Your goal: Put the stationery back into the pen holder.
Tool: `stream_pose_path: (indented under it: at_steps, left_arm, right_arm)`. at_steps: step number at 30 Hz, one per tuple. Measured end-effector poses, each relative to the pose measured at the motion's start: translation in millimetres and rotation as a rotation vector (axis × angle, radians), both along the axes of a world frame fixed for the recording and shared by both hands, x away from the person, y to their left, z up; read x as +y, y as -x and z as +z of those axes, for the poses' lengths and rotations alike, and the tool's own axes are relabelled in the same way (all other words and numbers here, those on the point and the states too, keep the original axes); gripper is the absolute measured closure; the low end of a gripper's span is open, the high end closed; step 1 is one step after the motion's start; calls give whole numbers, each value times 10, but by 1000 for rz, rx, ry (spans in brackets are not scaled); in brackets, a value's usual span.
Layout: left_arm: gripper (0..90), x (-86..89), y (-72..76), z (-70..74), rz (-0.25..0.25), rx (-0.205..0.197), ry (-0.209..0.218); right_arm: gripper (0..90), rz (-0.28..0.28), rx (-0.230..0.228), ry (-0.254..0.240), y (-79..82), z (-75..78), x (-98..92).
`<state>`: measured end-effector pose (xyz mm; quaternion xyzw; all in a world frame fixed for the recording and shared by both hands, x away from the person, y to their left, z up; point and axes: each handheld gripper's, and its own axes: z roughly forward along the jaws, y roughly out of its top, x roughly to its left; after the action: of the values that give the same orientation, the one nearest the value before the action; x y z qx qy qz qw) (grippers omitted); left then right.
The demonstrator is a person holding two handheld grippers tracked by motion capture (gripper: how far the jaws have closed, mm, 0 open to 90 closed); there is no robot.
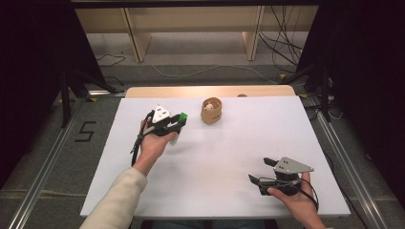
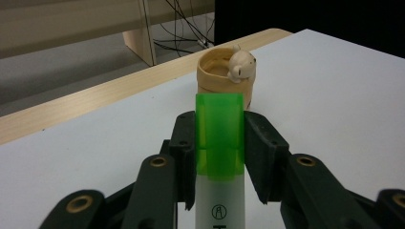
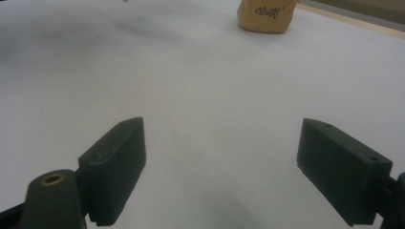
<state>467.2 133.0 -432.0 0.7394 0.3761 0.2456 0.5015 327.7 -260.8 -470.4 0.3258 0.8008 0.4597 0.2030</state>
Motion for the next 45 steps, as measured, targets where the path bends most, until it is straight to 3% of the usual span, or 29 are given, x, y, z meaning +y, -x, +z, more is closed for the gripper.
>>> stream_pose_path:
  at_steps: [6, 45]
  left_arm:
    - [670, -11, -20, 4, -8, -18, 8]
    - [670, -206, -280, 152, -53, -18, 23]
  right_arm:
    - [178, -3, 4, 1, 1, 1, -2]
    - [178, 6, 2, -3, -13, -12, 10]
